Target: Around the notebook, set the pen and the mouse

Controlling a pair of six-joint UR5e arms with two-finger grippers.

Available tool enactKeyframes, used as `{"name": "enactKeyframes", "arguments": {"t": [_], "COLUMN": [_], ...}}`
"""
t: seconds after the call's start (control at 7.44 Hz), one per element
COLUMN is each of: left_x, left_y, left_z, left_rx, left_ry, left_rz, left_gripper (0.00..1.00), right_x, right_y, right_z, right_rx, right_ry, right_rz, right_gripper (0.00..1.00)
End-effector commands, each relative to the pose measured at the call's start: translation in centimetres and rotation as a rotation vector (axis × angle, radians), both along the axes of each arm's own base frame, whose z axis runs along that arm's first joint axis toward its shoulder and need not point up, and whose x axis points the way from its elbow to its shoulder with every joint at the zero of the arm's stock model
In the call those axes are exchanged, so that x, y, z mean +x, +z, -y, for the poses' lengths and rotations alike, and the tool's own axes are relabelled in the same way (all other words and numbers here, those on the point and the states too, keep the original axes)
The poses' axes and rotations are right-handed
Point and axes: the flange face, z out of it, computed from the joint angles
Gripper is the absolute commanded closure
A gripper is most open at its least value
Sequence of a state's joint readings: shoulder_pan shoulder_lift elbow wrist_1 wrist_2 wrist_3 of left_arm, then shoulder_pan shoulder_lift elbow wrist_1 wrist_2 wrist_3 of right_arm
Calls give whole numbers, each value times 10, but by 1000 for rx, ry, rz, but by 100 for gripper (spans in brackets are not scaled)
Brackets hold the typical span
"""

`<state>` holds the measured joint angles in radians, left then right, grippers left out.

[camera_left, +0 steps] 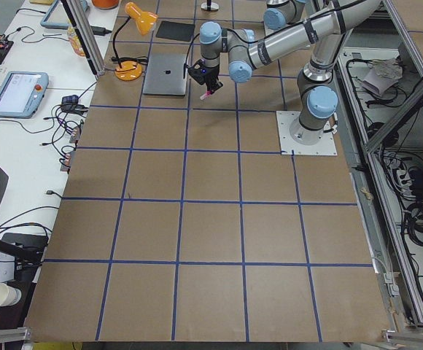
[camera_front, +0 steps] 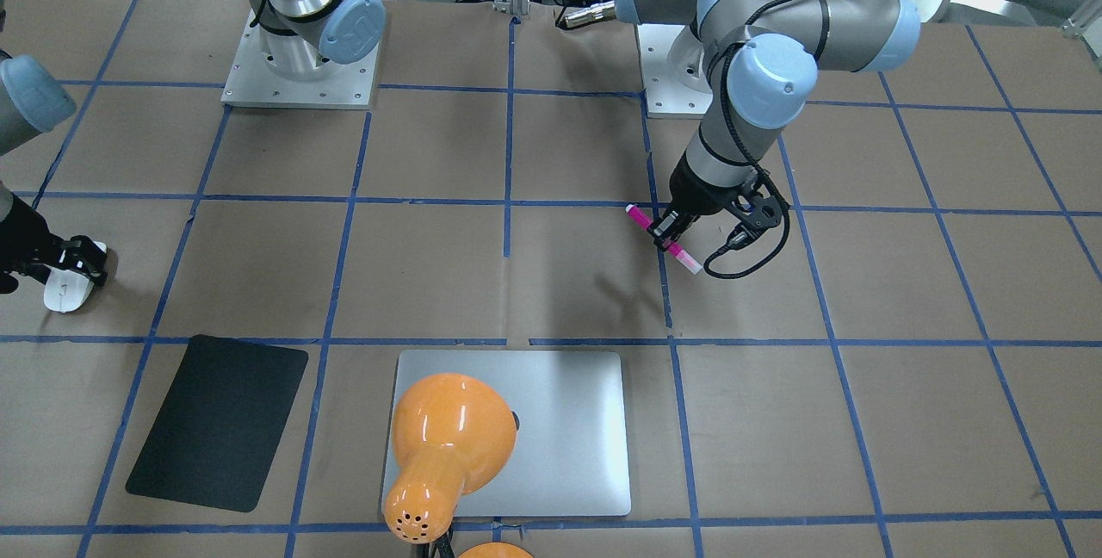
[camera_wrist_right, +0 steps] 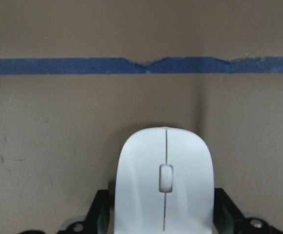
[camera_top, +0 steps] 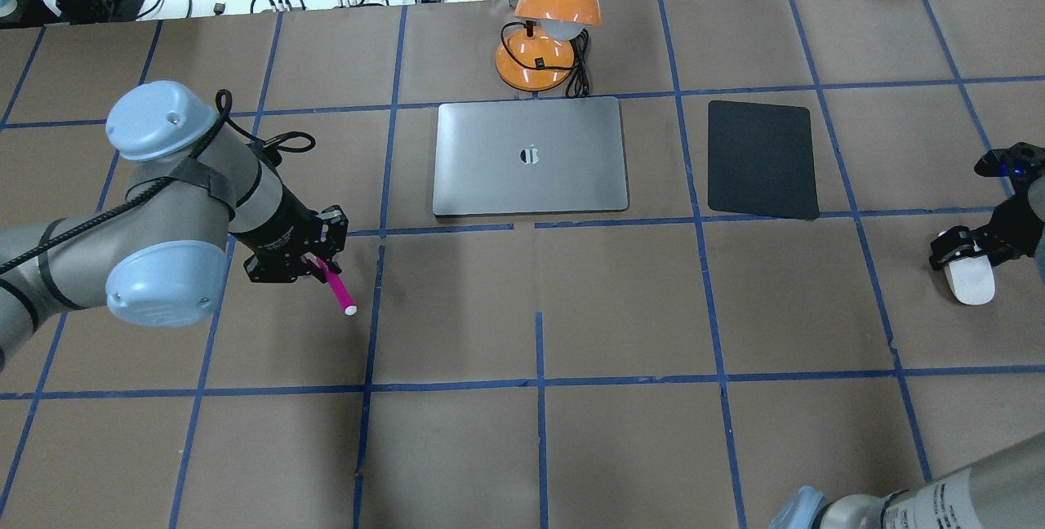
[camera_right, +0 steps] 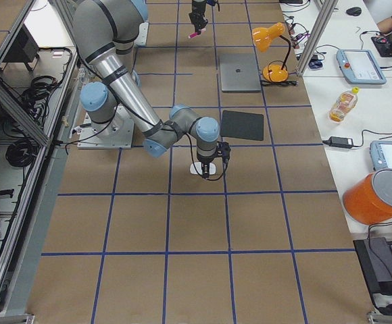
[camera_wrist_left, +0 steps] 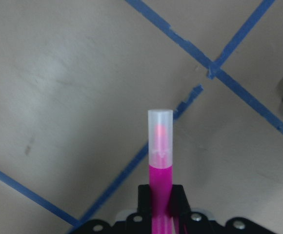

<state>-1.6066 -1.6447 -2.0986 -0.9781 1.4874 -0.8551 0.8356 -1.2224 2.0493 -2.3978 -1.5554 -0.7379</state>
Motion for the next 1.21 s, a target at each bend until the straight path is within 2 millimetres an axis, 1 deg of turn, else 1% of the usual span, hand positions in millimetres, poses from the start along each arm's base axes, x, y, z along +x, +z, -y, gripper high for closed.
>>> {"name": "enactKeyframes", "arguments": {"t": [0.0, 0.13, 0.27, 0.4, 0.54, 0.67, 0.81, 0.94, 1.07], "left_x": [-62, -92, -107, -115, -124, -131, -139, -149, -169], "left_y": [-19, -28, -34, -36, -52, -65, -66, -70, -68], "left_z": [-9, -18, -16, -4, -3, -2, 2, 6, 13], "left_rx": [0, 12, 28, 51, 83, 96, 97, 99, 90], "left_ry": [265, 355, 428, 547, 614, 623, 661, 668, 678], "left_rz": [-4, 9, 16, 10, 27, 35, 36, 37, 31], "left_gripper": [100, 100, 100, 100, 100, 100, 100, 100, 100], "right_x": [0, -1, -1, -1, 0, 10, 32, 59, 91], "right_y": [2, 3, 5, 7, 15, 32, 50, 69, 87], "right_z": [-1, 0, 1, 2, 4, 15, 38, 60, 83], "right_rx": [3, 4, 5, 1, -13, -43, -59, -38, -46], "right_ry": [0, 0, 2, 3, 3, -7, 4, 29, -28], "right_rz": [-8, -9, -12, -15, -24, -46, -72, -80, -72], "right_gripper": [40, 42, 44, 44, 44, 44, 44, 47, 47]}}
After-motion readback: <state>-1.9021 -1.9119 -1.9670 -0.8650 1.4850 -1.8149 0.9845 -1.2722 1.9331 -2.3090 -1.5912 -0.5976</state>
